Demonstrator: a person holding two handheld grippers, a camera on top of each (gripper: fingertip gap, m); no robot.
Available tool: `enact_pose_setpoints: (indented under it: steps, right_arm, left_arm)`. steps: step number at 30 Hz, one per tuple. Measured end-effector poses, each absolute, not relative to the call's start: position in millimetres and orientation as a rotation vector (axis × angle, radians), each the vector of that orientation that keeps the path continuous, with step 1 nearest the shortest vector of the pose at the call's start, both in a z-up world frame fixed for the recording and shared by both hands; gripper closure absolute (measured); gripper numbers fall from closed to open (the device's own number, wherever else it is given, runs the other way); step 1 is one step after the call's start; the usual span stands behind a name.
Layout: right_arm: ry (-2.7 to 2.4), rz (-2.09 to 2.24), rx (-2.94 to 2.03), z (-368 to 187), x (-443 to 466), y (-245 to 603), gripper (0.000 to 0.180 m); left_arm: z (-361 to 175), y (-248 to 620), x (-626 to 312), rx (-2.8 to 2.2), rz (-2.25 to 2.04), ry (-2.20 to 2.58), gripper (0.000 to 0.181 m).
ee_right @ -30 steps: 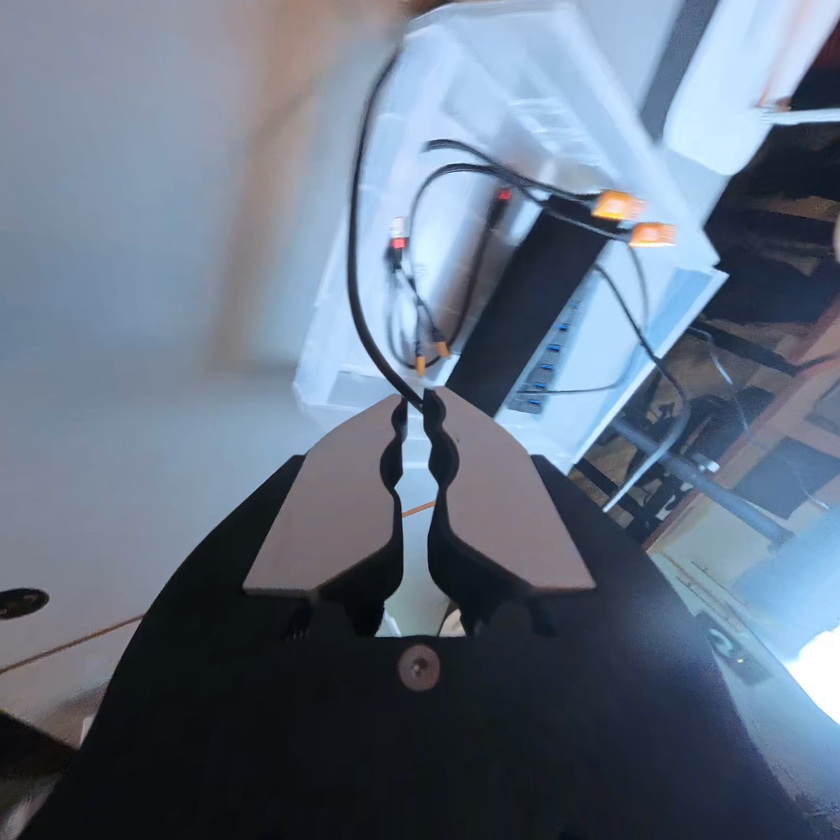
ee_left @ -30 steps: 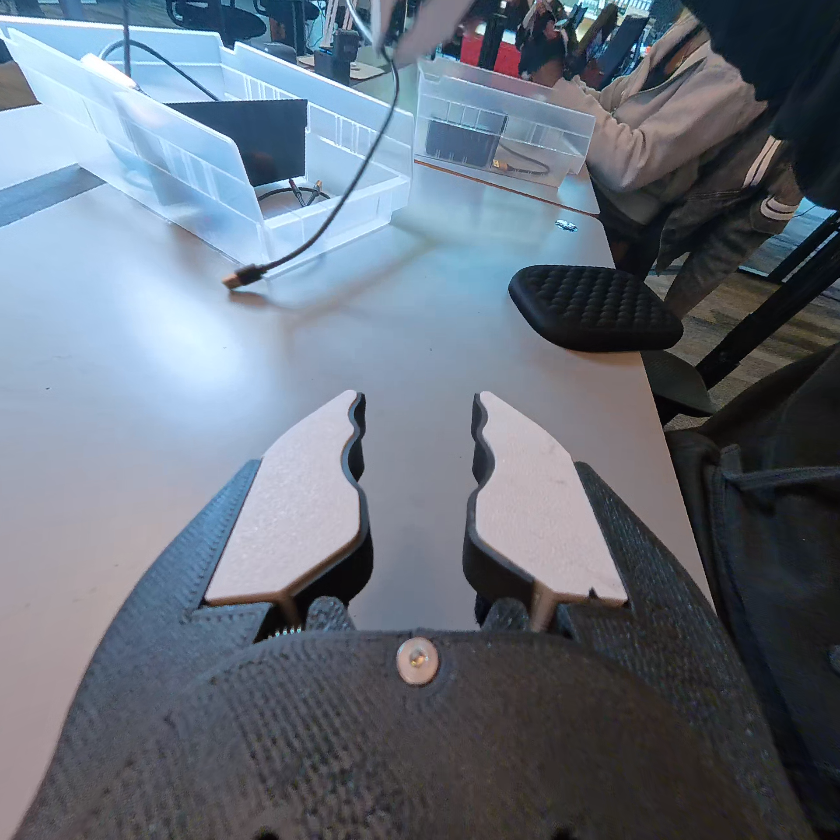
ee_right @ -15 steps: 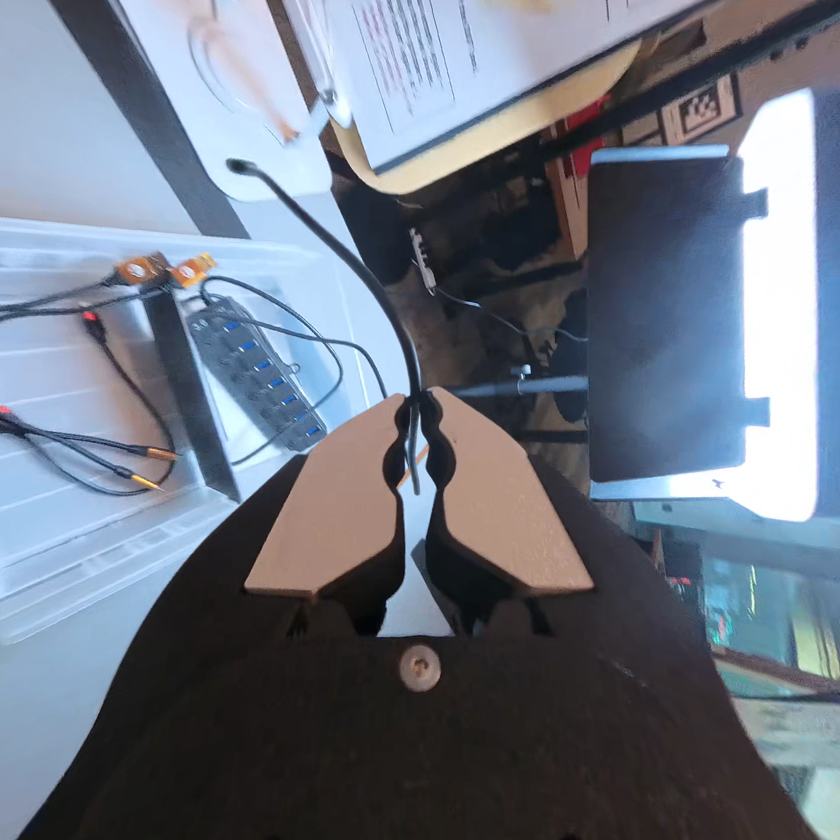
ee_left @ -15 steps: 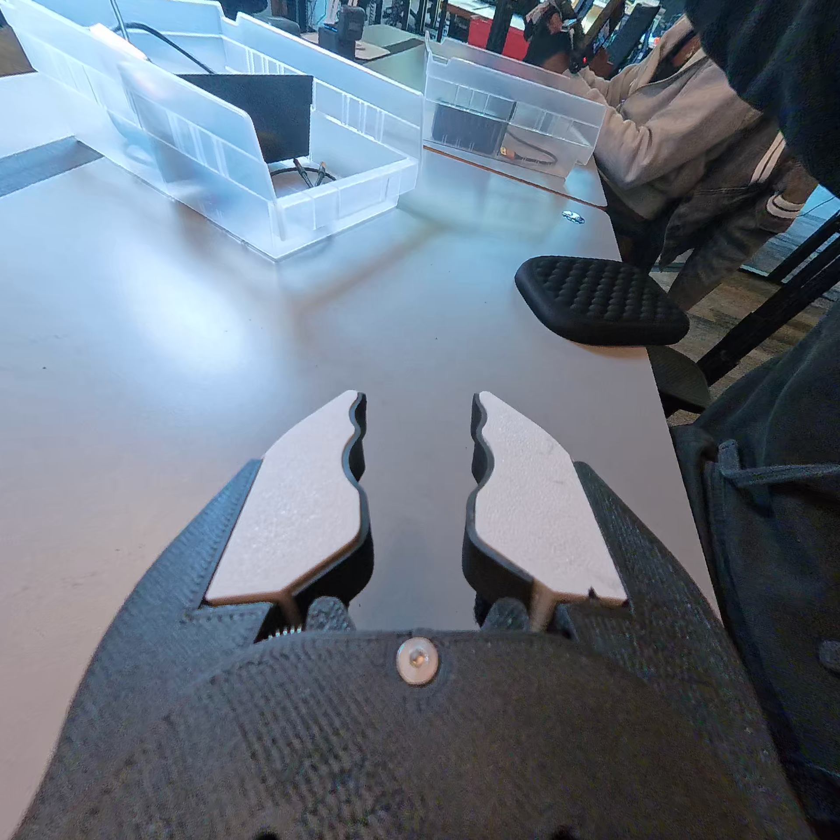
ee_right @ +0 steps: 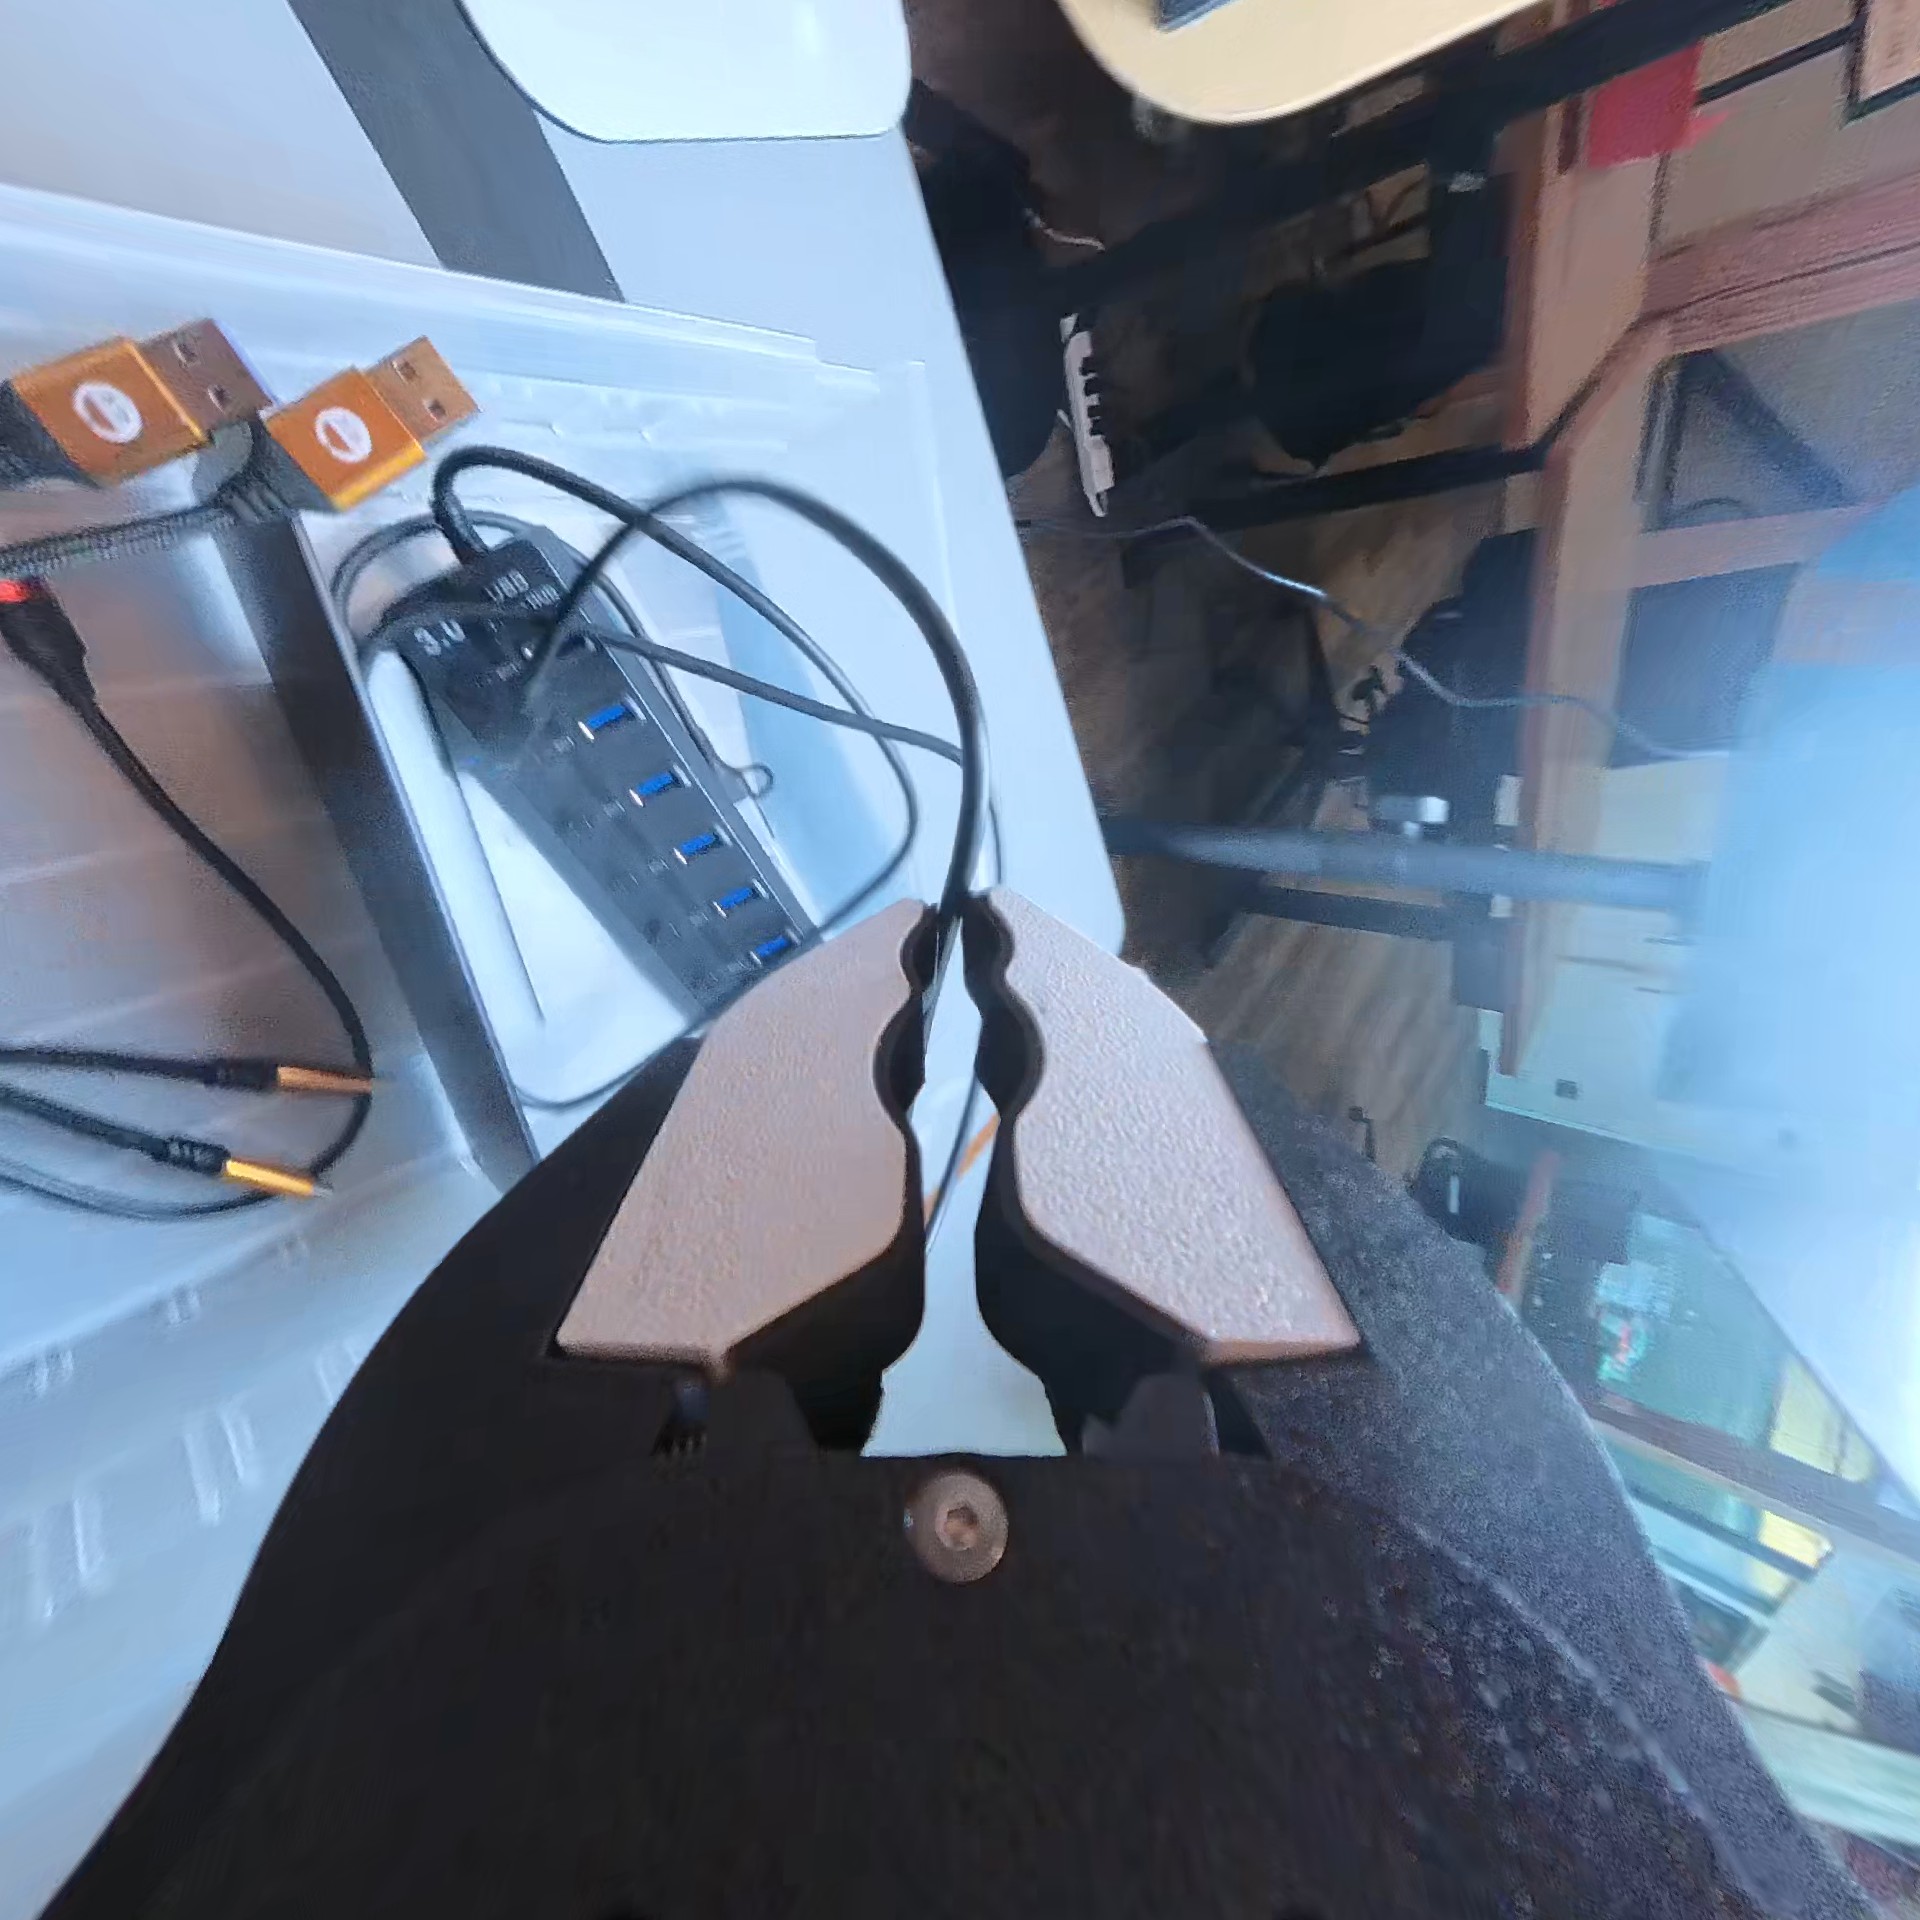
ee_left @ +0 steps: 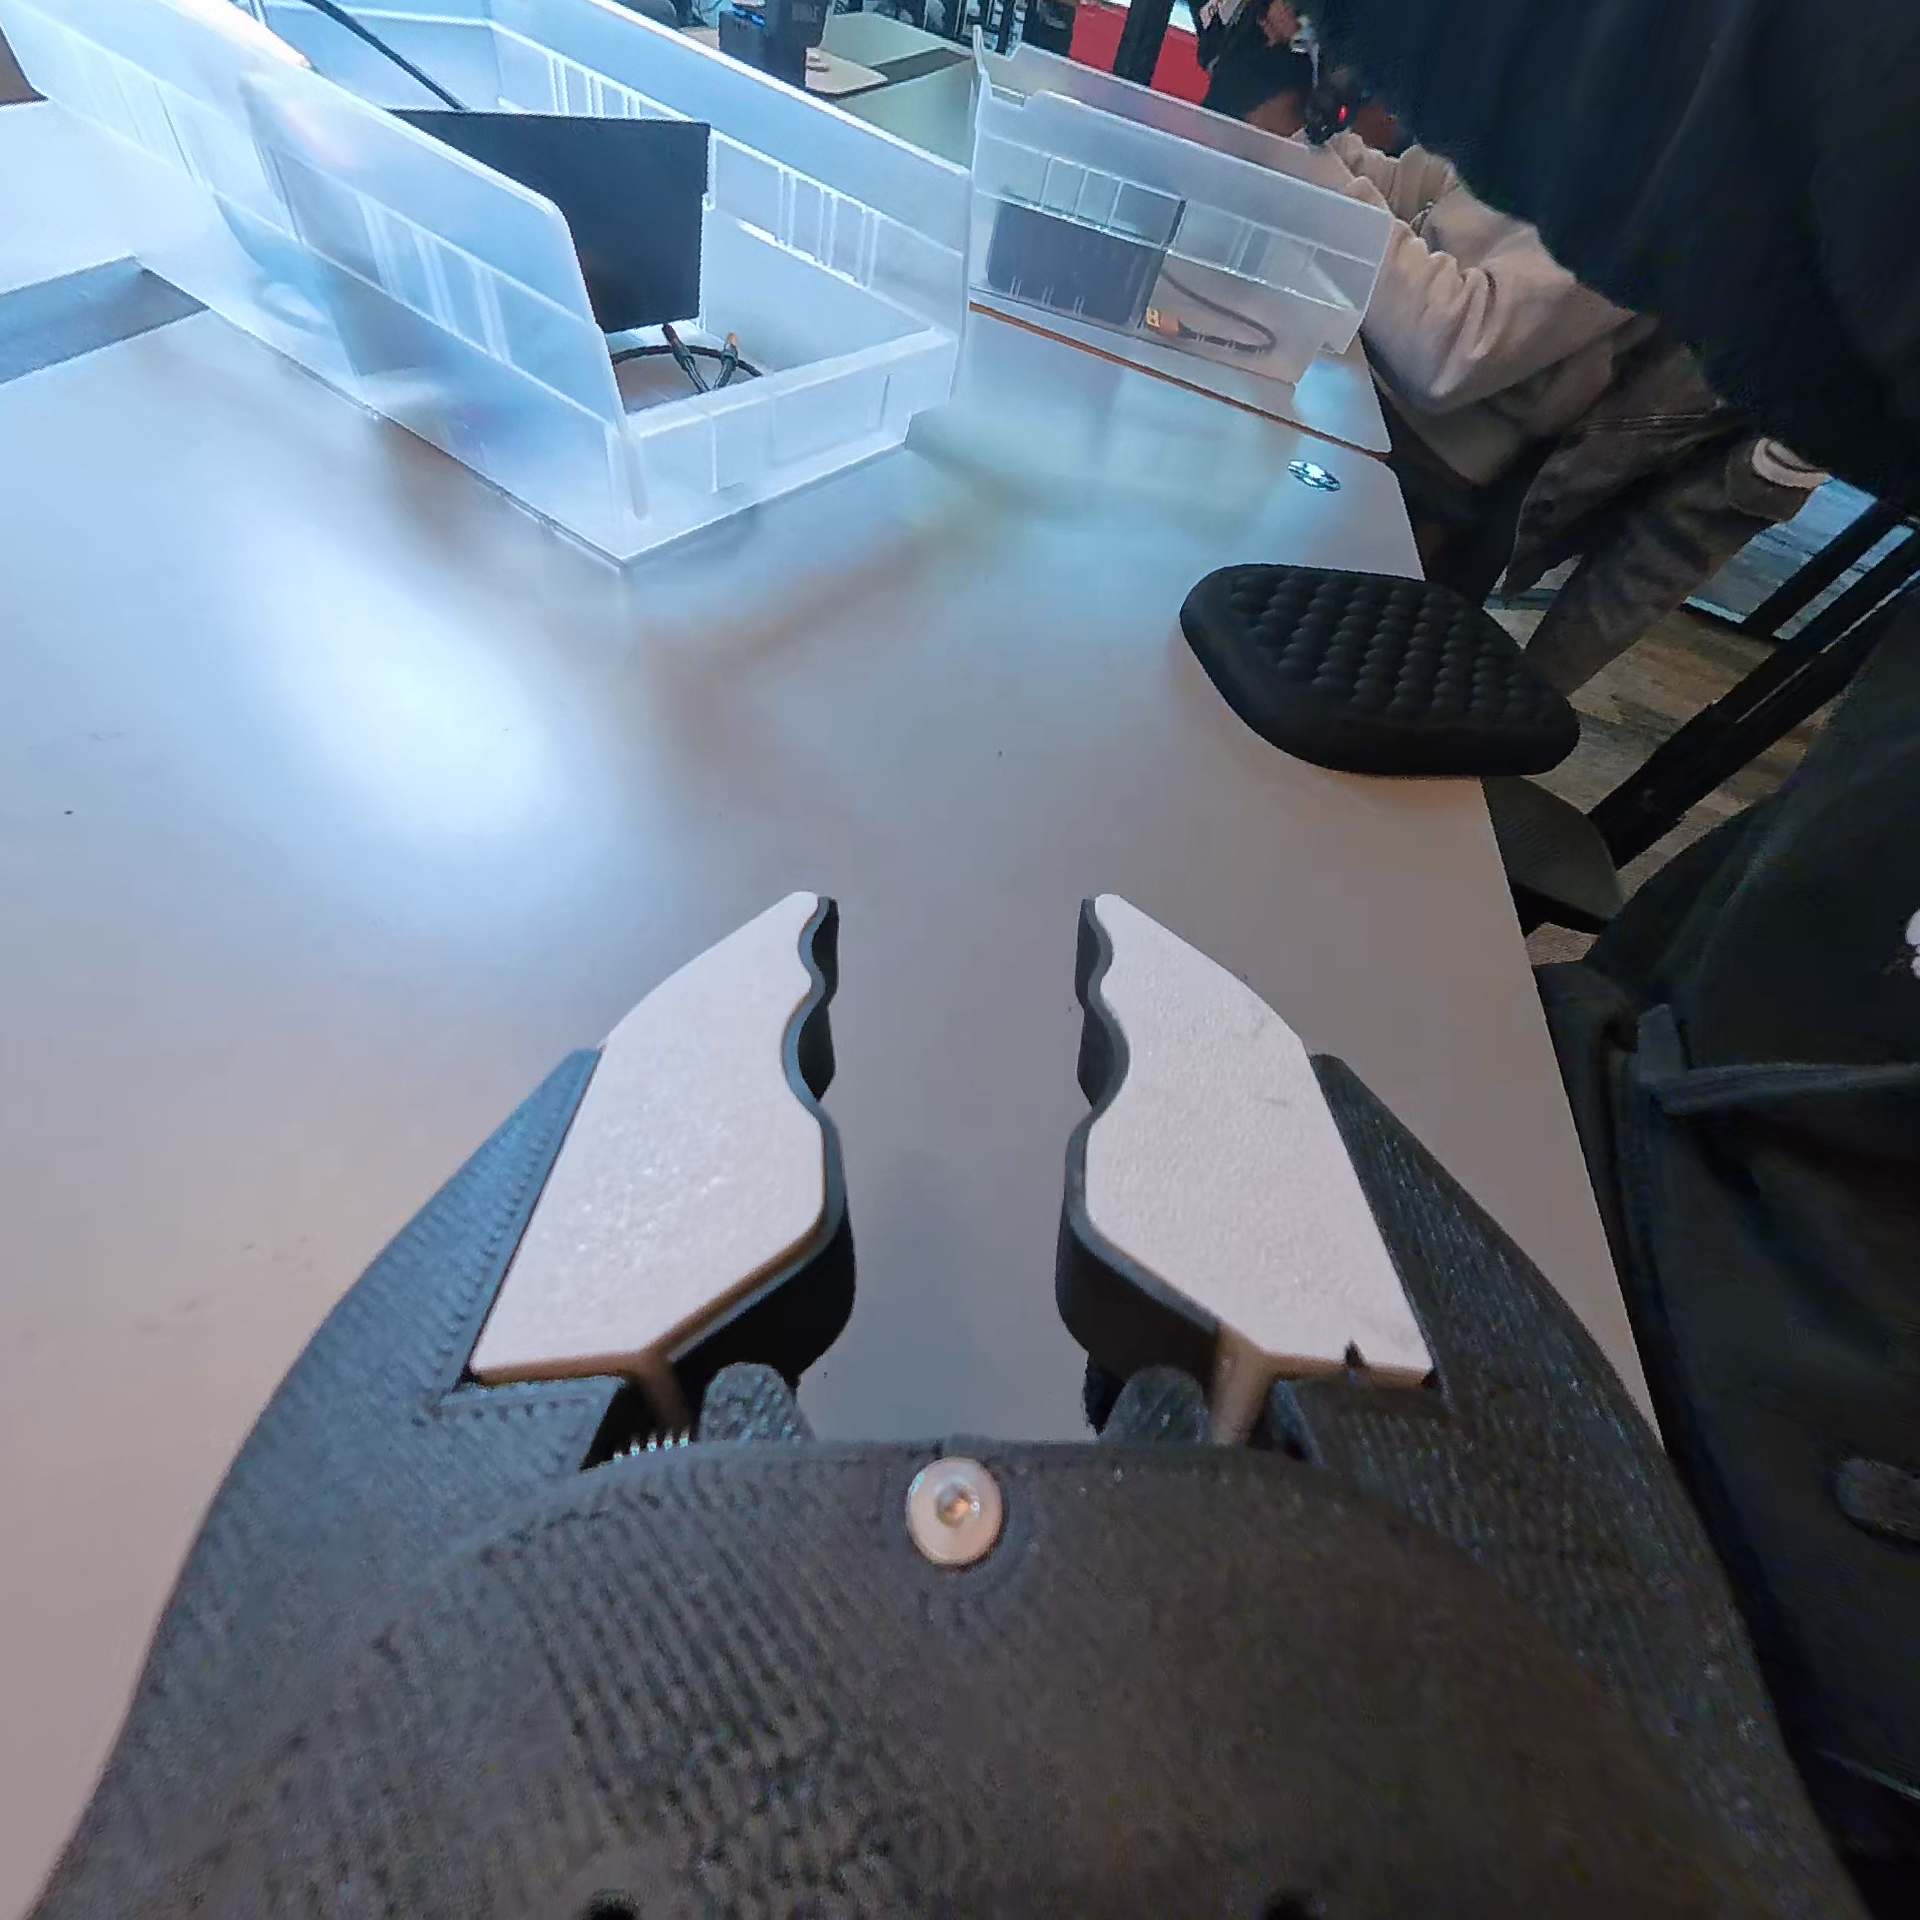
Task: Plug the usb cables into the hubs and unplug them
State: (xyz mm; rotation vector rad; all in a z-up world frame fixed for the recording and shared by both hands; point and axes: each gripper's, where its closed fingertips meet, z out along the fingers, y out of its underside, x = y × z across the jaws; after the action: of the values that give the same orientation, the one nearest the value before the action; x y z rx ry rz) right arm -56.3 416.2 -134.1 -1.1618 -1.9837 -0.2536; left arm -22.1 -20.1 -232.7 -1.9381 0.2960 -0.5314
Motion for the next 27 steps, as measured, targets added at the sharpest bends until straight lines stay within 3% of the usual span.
enact_pose_setpoints:
  steps: [8, 14, 21, 27]
  right_arm:
    - [-2.194, -0.121, -1.380, -233.7, -80.8, 398.3, 0.172]
    - [-2.161, 0.359, -1.458, -185.9, -87.0, 347.4, 0.129]
    - [-2.045, 0.368, -1.312, -126.2, -53.3, 326.5, 0.124]
    - [-2.040, 0.418, -1.253, -134.7, -6.0, 285.0, 0.131]
  left_arm:
    - [-229.4, -21.1, -26.9, -1.924, -0.515, 0.280, 0.137]
    - [-230.5, -21.5, -24.1, -1.929, -0.516, 0.300, 0.137]
    - [-229.1, -21.2, -26.3, -1.928, -0.491, 0.297, 0.137]
    - [-211.9, -23.7, -64.4, -1.914, -0.331, 0.196, 0.135]
